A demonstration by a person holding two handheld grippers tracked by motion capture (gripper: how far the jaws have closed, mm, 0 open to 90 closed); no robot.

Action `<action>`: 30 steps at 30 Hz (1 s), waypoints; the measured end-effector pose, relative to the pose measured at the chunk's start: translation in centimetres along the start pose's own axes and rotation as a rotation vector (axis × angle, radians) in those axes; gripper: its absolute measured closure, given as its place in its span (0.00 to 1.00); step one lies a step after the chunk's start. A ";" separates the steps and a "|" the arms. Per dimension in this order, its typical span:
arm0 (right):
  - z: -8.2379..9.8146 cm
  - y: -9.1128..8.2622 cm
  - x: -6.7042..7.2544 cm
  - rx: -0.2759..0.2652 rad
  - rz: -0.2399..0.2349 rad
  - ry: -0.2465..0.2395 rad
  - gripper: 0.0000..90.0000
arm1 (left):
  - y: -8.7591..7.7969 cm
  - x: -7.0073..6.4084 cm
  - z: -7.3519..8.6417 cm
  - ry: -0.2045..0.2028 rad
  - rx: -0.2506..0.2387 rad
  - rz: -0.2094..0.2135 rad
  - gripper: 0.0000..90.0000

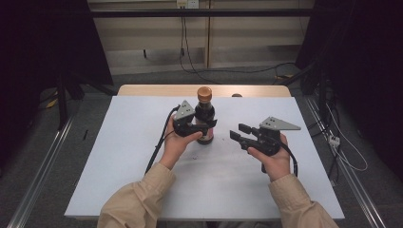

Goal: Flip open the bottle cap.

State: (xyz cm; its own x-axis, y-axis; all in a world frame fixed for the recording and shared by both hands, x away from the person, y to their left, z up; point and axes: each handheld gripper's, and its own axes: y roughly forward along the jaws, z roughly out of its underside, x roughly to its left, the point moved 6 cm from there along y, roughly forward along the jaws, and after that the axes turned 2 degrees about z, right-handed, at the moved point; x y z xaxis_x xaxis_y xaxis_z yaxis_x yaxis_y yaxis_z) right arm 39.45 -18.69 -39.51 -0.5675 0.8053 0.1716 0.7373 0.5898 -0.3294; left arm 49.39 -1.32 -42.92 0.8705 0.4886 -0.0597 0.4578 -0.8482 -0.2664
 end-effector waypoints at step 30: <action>-5.1 2.2 0.4 0.028 -0.056 -0.033 0.92 | 0.1 0.0 0.2 -0.043 -0.001 0.017 0.32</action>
State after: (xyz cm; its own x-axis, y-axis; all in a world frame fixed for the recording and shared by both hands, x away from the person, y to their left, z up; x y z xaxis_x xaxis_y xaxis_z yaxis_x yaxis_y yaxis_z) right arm 42.74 -16.78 -35.48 -0.6199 0.7683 0.1594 0.6938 0.6315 -0.3461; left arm 49.43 -1.35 -43.13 0.8696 0.4823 -0.1057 0.4431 -0.8567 -0.2642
